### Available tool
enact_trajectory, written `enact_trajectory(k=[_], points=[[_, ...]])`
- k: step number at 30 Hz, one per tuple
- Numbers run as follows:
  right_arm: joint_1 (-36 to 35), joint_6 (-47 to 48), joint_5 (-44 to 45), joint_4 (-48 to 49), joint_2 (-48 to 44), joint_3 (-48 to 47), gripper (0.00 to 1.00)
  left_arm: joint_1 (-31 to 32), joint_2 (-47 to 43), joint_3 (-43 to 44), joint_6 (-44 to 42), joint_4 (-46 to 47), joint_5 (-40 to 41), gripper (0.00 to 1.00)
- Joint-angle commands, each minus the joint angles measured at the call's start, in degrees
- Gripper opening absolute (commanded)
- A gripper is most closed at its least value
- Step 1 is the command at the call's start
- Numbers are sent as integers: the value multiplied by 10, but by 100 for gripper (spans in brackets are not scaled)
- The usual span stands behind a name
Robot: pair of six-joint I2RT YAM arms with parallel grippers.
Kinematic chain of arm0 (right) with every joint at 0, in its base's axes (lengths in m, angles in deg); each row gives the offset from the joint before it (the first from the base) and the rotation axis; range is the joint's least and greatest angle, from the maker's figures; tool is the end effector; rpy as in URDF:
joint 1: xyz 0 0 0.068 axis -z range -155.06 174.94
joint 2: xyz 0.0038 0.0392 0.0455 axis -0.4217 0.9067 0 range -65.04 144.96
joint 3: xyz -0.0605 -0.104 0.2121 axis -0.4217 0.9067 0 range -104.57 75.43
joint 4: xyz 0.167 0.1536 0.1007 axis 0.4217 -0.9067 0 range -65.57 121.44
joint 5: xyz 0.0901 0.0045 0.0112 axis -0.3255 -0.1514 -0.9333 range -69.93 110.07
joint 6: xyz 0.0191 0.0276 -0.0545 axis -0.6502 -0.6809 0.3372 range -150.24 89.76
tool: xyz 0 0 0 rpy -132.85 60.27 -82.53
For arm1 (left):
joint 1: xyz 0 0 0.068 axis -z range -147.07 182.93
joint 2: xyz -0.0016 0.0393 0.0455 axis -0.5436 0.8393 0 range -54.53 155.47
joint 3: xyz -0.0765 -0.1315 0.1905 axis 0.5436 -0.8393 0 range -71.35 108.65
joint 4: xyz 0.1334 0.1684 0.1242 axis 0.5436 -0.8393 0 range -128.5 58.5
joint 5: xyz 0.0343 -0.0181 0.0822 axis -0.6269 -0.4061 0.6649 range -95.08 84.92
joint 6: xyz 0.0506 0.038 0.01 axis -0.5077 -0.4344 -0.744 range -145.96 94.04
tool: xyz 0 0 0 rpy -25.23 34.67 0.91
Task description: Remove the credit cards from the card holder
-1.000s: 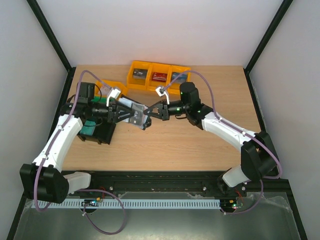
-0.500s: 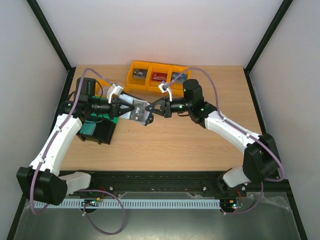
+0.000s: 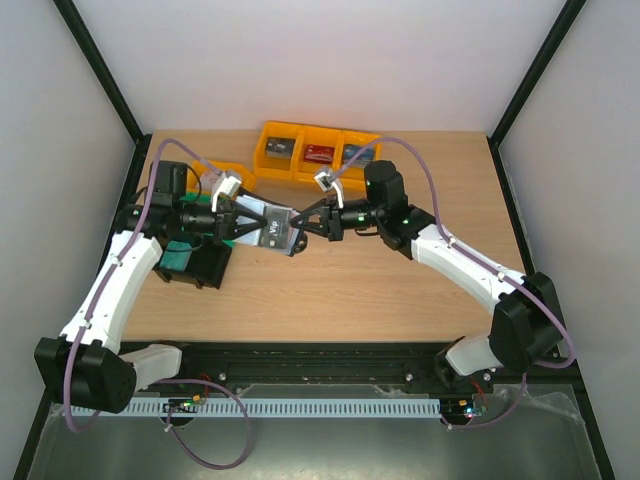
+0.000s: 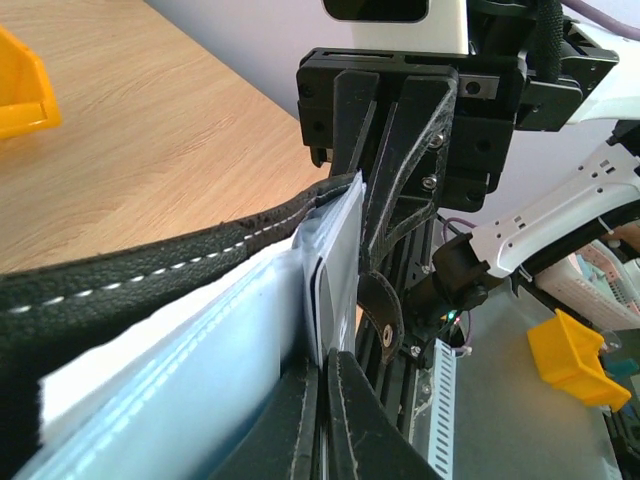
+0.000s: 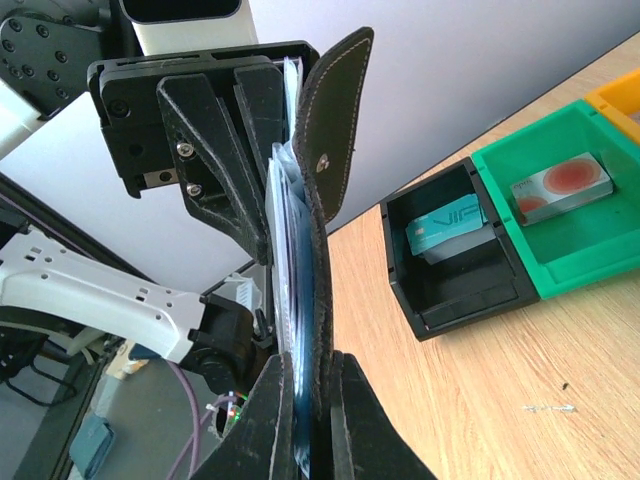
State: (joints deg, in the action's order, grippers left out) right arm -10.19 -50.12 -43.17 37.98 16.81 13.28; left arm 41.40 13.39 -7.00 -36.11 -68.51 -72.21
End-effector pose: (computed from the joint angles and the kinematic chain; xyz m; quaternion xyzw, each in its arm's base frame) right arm 0.2347 0.2194 0.3019 -0.4115 0.6180 0.6087 0.2797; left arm 0.2277 -0.0801 0.3151 0.3505 0.7096 -0.4971 0.3556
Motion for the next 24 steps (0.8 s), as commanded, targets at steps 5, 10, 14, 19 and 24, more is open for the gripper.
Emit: enact_trajectory(k=[5, 10, 14, 19, 24], points=[[22, 40, 32, -26, -11, -5, 2, -27, 0, 3, -40, -30, -59, 2], [29, 40, 26, -24, -12, 0, 2, -35, 3, 2, -48, -34, -56, 2], [29, 14, 16, 6, -3, 7, 2, -35, 2, -10, -31, -10, -56, 2], [29, 19, 22, -5, 21, 2, 2, -35, 3, -20, -19, 9, -24, 2], [29, 33, 29, -18, 11, -4, 2, -35, 1, -17, -41, -6, 11, 2]])
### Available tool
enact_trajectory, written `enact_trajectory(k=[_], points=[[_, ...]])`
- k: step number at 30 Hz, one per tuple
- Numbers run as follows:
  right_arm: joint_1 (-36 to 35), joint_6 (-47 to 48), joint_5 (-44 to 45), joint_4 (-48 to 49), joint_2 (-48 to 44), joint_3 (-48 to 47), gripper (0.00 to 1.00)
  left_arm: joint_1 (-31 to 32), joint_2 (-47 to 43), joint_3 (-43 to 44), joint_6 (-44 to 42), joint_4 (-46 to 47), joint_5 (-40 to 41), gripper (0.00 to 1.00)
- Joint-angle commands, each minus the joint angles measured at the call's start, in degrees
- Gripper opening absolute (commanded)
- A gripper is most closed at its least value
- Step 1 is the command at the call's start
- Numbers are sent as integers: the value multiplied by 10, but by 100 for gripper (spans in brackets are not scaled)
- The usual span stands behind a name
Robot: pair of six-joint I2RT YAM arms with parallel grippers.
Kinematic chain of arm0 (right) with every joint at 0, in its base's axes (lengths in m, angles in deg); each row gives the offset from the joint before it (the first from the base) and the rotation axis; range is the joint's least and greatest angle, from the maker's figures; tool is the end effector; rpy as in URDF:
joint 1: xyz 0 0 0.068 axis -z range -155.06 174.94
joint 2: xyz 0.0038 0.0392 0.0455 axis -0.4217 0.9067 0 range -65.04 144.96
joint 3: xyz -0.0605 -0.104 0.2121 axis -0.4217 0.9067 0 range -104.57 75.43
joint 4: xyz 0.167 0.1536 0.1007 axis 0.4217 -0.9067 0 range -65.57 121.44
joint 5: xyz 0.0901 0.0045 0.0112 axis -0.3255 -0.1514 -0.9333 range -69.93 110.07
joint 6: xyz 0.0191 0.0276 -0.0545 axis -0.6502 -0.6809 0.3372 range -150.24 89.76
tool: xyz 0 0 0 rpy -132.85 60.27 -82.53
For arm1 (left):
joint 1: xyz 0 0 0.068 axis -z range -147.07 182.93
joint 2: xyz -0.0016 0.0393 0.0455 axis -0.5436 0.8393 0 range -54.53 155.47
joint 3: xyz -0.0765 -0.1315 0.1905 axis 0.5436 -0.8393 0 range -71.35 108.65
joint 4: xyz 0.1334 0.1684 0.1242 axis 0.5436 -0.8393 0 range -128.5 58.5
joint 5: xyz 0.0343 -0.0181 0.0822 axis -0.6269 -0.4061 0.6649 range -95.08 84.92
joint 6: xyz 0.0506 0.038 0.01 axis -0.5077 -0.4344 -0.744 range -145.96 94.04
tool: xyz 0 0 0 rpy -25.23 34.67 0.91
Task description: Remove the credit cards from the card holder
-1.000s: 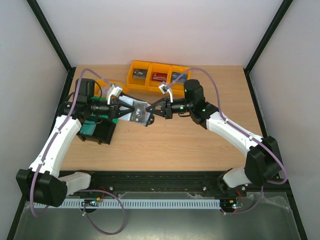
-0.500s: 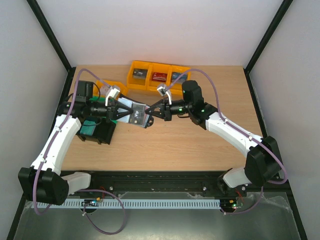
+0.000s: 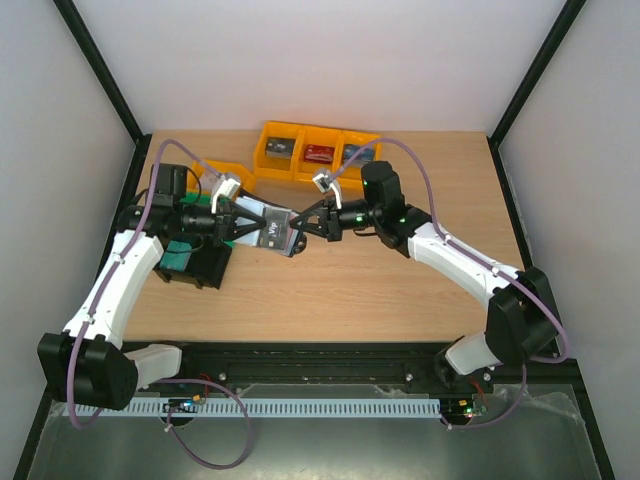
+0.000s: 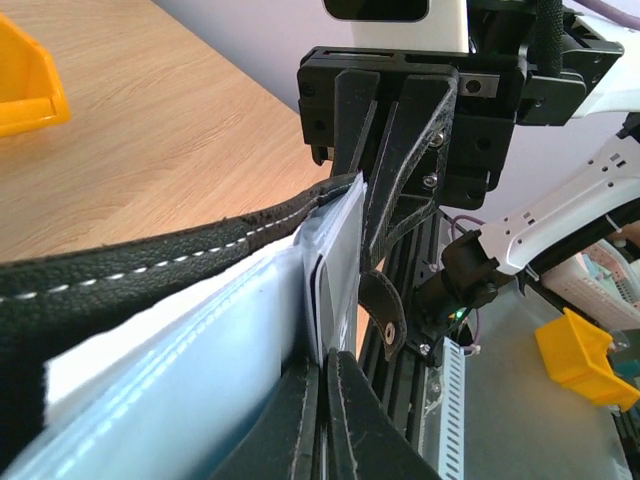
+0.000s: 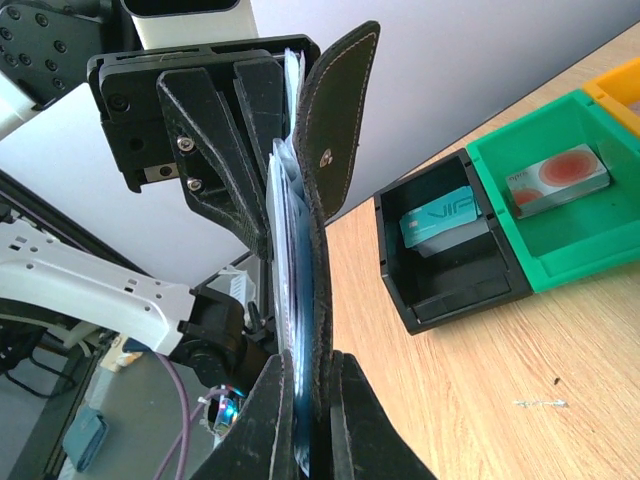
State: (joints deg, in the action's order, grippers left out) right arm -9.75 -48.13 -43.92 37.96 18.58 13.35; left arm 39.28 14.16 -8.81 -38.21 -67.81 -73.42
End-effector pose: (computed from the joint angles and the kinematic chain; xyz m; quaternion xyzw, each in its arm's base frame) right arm 0.2404 0.2207 0.2923 -0.4174 0.6185 0.6056 0.2766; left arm 0.2324 -0.0722 0.3040 0.3458 0.7107 -0.4961 0.3595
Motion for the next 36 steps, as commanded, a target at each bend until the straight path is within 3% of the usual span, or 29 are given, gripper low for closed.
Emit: enact_trajectory(k=[1, 7, 14, 29, 36], points=[[24, 11, 35, -17, -6, -4, 2, -13, -6, 2, -18, -12, 29, 2], [24, -39, 12, 43, 16, 8, 2, -11, -1, -10, 35, 49, 44, 2], [24, -38, 13, 41, 17, 2, 2, 7, 8, -4, 50, 63, 39, 2], [24, -25, -2, 32, 9, -7, 2, 4, -2, 2, -46, -28, -15, 19], [24, -26, -2, 30, 7, -8, 2, 3, -2, 0, -46, -23, -28, 2]])
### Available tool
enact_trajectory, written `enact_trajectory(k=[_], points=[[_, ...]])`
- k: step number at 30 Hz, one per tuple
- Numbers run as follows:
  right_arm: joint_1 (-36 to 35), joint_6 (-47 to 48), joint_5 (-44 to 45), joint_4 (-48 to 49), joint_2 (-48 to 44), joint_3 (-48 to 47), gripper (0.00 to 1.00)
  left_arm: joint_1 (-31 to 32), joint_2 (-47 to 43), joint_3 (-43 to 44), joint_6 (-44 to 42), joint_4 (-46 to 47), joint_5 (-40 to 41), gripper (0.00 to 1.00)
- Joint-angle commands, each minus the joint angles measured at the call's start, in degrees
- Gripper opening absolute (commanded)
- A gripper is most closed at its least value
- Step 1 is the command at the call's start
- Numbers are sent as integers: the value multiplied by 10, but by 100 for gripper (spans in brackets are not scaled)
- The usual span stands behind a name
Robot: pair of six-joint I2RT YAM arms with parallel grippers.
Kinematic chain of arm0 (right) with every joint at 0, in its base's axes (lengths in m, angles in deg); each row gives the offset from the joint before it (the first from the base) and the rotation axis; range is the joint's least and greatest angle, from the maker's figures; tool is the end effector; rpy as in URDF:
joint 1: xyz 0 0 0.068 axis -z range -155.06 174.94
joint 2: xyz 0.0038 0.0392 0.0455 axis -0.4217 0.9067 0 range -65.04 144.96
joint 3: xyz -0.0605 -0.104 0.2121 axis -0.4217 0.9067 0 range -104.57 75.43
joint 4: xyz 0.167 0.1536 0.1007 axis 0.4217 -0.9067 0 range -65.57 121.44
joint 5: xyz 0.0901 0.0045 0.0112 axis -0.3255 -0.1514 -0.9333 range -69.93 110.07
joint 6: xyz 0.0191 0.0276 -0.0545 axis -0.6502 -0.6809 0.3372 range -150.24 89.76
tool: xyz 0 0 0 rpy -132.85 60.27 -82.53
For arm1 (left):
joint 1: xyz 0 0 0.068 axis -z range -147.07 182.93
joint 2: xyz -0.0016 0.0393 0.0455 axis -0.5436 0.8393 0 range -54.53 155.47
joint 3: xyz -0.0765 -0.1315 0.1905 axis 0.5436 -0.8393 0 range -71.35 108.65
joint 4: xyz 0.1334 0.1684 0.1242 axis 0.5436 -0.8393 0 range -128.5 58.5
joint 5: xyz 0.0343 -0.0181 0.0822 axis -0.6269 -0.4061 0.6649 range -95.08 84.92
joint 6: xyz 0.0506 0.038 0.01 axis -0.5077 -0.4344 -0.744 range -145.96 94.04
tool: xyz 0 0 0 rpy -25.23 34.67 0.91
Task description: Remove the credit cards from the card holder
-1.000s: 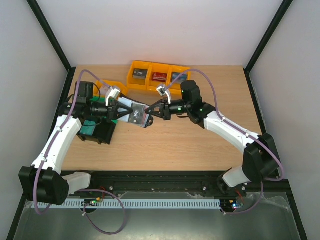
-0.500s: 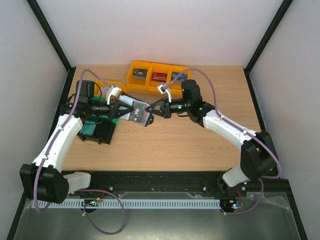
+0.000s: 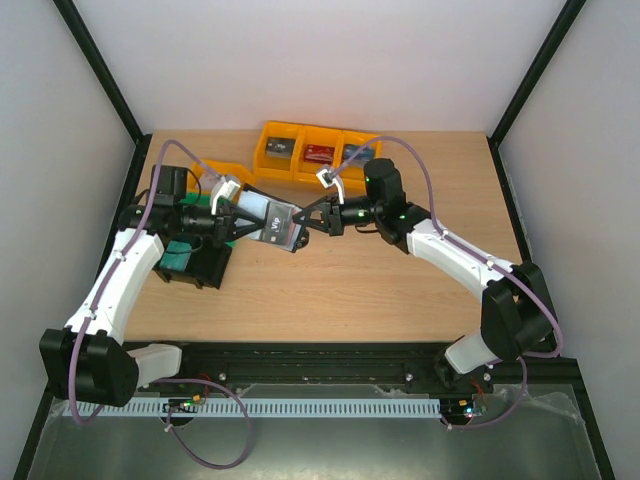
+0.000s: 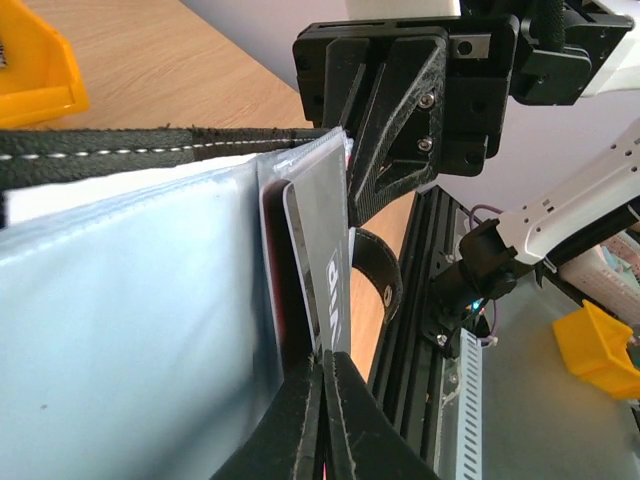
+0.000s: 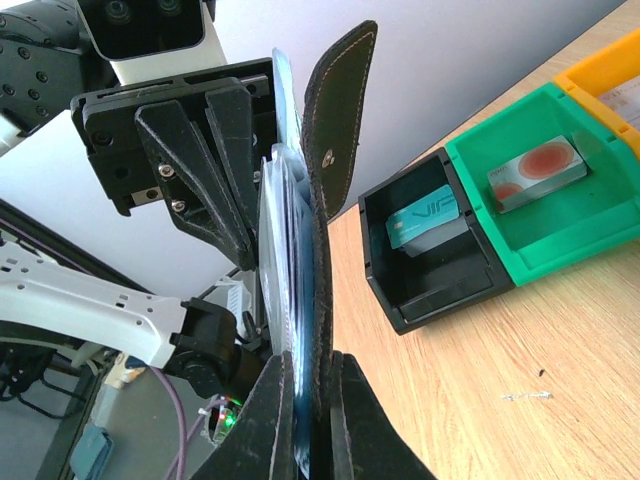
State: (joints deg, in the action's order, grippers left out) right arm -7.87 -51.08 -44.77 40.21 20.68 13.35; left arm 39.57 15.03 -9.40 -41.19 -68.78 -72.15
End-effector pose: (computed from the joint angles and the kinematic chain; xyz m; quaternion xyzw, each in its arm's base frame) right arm 0.2530 0.2166 0.2849 -0.3949 0.6313 0.6115 0.2675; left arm 0.2343 -0.0732 0.2957 0.3541 0.7156 -0.4848 0.3570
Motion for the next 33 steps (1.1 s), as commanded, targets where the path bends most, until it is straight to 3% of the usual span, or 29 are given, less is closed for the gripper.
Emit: enact_trajectory(k=[1, 6, 9, 13, 27, 33], points=[[6, 4, 6, 8, -15, -8, 2, 0, -11, 7, -17, -13, -41, 2], [6, 2, 1, 9, -16, -8, 2, 8, -9, 1, 9, 11, -35, 14], [6, 1, -2, 10, -17, -10, 2, 20, -3, -2, 24, 32, -20, 15], [5, 5, -1, 7, -22, -7, 1, 24, 0, 3, 25, 29, -23, 3], [9, 39, 21, -36, -28, -6, 2, -26, -14, -7, 26, 28, -7, 2], [9, 24, 5, -19, -28, -9, 2, -8, -11, -15, 26, 40, -4, 2]])
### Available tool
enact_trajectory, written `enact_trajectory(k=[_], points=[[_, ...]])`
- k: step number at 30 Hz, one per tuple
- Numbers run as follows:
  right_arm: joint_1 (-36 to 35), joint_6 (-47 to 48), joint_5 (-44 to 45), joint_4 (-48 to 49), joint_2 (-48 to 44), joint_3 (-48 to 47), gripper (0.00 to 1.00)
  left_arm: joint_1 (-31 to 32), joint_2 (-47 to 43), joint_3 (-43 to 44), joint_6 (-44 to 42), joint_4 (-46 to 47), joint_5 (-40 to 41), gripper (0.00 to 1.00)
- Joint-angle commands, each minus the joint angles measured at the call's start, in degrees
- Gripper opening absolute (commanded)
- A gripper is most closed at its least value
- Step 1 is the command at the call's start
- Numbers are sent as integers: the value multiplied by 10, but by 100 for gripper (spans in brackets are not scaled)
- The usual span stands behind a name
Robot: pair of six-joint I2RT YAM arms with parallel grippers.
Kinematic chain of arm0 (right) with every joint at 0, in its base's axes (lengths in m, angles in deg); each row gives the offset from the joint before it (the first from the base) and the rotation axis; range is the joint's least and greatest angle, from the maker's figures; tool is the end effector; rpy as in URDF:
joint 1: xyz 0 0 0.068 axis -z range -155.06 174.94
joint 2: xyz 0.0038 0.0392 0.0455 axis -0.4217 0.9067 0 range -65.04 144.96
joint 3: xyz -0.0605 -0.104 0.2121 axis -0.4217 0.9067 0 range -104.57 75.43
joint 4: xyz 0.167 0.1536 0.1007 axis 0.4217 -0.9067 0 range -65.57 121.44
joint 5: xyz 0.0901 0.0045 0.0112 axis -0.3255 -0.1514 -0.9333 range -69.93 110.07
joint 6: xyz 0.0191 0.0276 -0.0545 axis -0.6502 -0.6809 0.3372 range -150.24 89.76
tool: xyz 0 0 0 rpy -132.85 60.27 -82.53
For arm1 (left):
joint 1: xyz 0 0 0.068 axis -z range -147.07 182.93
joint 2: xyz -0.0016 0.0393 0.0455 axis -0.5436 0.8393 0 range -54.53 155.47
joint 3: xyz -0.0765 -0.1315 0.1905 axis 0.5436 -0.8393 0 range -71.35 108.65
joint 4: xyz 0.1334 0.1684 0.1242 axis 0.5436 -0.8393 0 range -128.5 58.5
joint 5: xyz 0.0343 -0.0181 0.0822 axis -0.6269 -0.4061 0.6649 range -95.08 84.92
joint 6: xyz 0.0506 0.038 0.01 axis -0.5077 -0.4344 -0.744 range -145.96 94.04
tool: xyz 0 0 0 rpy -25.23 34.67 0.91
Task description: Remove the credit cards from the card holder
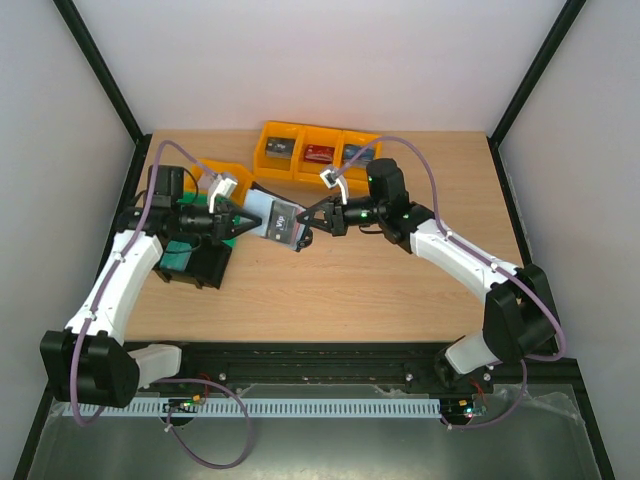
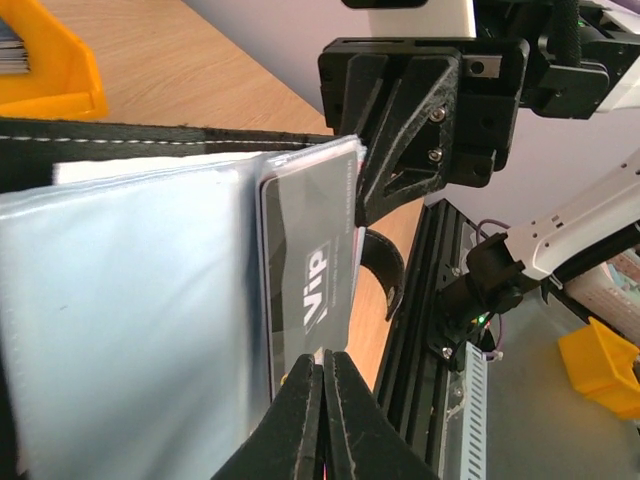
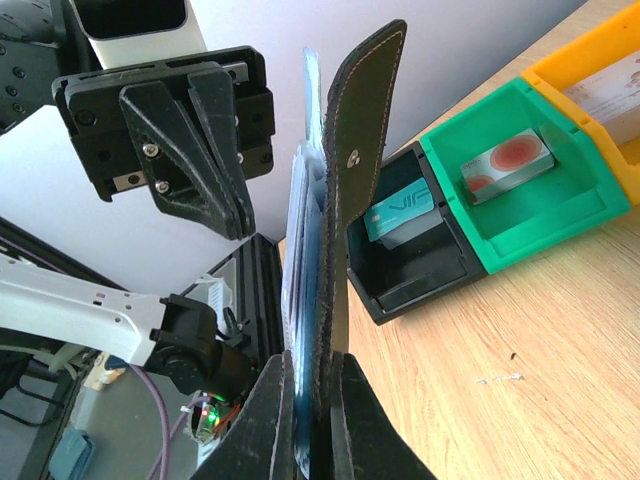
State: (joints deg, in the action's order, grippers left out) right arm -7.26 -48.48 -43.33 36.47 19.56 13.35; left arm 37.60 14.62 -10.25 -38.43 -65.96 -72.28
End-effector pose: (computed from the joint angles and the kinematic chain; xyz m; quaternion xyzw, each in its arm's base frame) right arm 0.2522 0.2113 0.2846 -0.3919 0.6432 0.5978 0.2747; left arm 0.2379 -0.0653 0.2962 0.3340 0.7207 -0.4825 0.3690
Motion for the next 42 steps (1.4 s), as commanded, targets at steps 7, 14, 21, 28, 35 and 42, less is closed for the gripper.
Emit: enact_trajectory(k=[7, 14, 21, 28, 35, 42], points=[[3, 5, -16, 10, -19, -11, 2, 38, 2, 4, 3, 19, 1, 20], [3, 0, -15, 13, -28, -8, 2, 40, 5, 8, 20, 27, -1, 25], [3, 1, -14, 11, -40, -5, 2, 40, 4, 5, 39, 41, 8, 29], [3, -3, -15, 16, -38, -5, 2, 40, 2, 3, 41, 41, 8, 31], [3, -4, -22, 22, -42, -2, 2, 40, 1, -2, 51, 52, 8, 35], [3, -8, -28, 24, -33, -8, 2, 42, 2, -1, 51, 57, 7, 45]])
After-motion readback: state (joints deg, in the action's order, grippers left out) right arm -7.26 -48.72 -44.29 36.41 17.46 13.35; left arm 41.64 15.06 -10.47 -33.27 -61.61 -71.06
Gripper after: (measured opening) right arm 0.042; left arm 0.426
